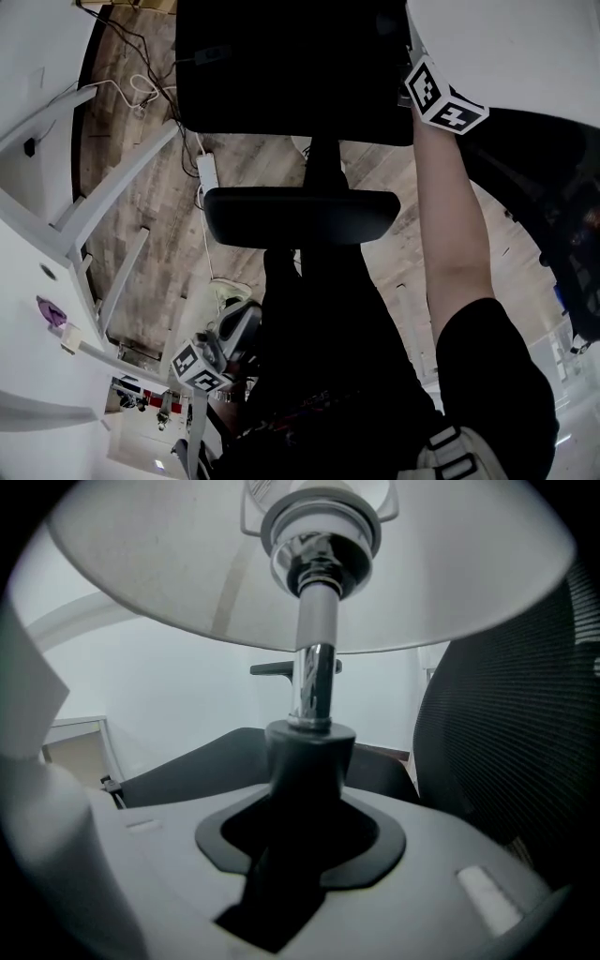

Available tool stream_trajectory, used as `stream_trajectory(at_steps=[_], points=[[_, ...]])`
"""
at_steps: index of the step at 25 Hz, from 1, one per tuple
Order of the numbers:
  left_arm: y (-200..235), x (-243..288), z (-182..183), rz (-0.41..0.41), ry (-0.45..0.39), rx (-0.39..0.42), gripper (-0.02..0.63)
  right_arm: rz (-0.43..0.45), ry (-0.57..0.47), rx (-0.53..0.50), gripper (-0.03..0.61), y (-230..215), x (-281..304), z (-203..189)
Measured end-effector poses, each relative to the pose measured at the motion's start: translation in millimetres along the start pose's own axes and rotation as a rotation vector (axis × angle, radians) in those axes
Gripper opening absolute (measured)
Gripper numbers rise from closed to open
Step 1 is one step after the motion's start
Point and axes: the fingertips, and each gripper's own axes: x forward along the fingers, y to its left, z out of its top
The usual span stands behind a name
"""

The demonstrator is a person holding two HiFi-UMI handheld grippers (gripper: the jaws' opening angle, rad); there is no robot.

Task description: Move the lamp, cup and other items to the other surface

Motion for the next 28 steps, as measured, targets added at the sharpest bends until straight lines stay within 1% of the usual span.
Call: stream_trajectory(at_steps=[3,7,11,14,16,19,22,26,27,28], points=[[1,-2,-1,0.006,-0.005,-0.007,-0.005,0.0,-0.003,-0.002,0.149,0,0,-2],[-3,-2,-5,-0.006,-0.021,-0.001,-0.005,0.003,0.0,0.0,0.152,0,-1,-3],[-2,-4,-11,-0.007,-0.04,-0.021,-0.005,0.001,0.002,-0.011,0.162,-1,-2,-2],[-1,-6,-16,-0.024,-0.066,-0.029,-0.005,-0.006,0.028,-0.041,0.209,2,-8,-7],[-1,-7,-20,-0.031,-0.076,-0.034,-0.005,-0.008,0.04,-0.051,0.222,2,-14,-12],[0,-14,-22,-0.032,-0.075,-0.043,-0.005,-0.025,0.068,-0.056,0.219,-1,-25,-19],[0,-19,-22,-0.044,-0.097,-0.049,-0.005,-0.035,0.101,-0.051,0.218,-2,-35,-23],[-6,-21,-24,-0.075,-0.128,-0.032,-0.005,-0.009,0.157,-0.026,0.209,6,-51,-39],[-7,-24,-25,-0.08,-0.131,-0.025,-0.005,-0.001,0.174,-0.019,0.194,7,-58,-44],[-8,-28,-26,-0.084,-0.137,-0.018,-0.005,0.003,0.188,-0.016,0.156,9,-65,-47]])
